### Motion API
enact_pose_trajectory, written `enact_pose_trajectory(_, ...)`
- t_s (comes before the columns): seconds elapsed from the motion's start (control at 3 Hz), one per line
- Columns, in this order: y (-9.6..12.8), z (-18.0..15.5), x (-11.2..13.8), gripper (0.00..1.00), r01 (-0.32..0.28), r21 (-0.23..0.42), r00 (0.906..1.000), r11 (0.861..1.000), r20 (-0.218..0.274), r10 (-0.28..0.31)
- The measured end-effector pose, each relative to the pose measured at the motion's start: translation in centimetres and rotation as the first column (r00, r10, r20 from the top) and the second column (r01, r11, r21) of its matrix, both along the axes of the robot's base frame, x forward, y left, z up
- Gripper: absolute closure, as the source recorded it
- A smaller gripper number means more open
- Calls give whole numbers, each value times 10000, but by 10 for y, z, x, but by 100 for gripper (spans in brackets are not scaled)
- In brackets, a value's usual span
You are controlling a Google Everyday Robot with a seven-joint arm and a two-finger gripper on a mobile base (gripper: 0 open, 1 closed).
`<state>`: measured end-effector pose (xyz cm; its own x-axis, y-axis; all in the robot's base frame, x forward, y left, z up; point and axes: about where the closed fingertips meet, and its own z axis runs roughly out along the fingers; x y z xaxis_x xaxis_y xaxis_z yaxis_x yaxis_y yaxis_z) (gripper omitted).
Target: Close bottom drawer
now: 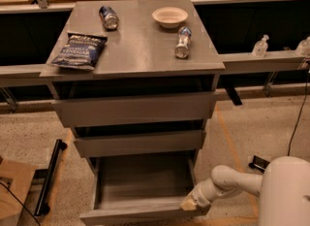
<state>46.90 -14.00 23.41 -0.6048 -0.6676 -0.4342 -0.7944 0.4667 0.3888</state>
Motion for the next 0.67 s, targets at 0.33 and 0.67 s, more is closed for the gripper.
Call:
enact_pose_trajectory(0.33,-26,-20,-18,100,637,-340,9944,9974,-819,-663)
enact_pose_trajectory(0.67,-45,-48,-30,100,995,-780,9794,9920,-1682,-1115)
